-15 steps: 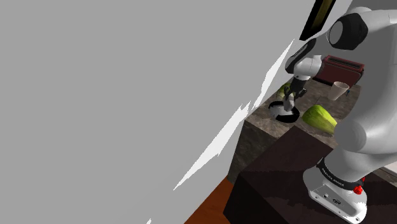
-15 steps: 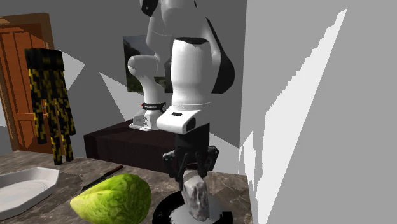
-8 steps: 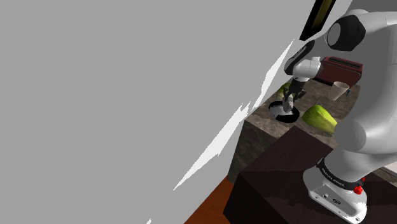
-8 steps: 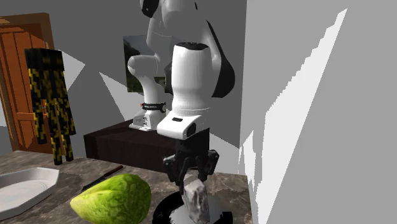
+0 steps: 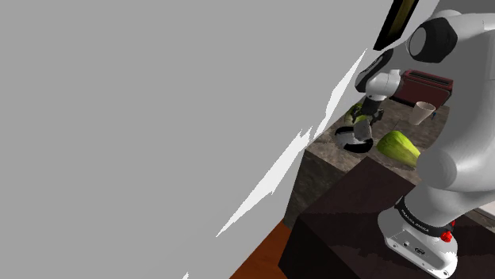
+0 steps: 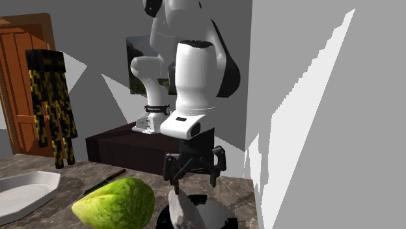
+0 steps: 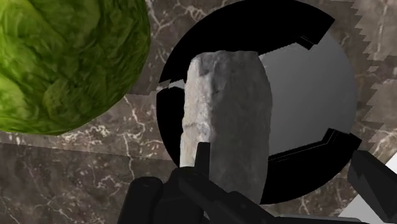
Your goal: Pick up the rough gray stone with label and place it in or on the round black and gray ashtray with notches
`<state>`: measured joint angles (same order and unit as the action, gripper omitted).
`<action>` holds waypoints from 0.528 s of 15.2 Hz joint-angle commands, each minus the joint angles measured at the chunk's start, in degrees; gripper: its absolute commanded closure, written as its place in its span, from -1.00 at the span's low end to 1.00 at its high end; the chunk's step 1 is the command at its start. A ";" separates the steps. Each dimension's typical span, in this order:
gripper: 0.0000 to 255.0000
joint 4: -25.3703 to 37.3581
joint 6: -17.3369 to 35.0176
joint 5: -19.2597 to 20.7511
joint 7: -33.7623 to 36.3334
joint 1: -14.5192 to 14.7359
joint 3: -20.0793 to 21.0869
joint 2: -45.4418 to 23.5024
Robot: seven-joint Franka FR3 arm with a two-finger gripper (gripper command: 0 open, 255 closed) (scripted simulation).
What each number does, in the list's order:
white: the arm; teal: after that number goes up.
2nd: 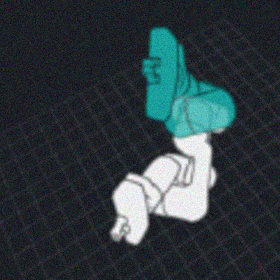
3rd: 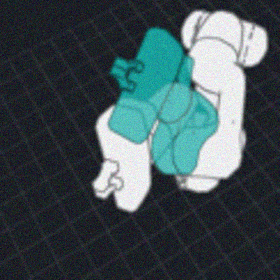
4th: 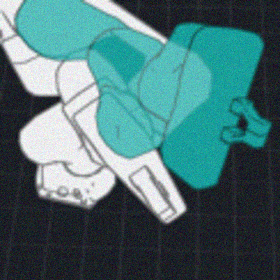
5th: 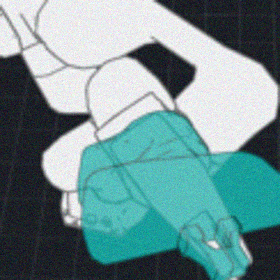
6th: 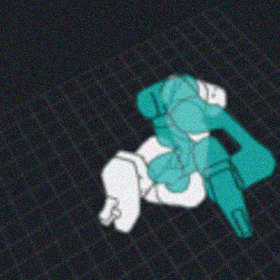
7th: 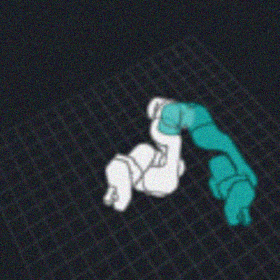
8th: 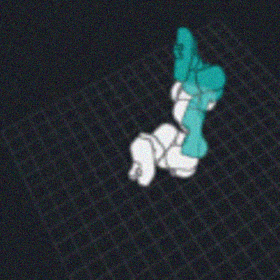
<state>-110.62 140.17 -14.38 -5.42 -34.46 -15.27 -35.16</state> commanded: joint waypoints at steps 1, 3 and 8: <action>-1.00 0.05 -2.11 0.80 0.53 0.45 -0.68 2.11; -1.00 0.18 -4.61 1.76 1.15 0.95 -1.43 4.53; -1.00 0.18 -4.60 1.77 1.15 0.94 -1.41 4.53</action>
<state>-110.47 135.64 -12.63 -4.28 -33.52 -16.67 -30.66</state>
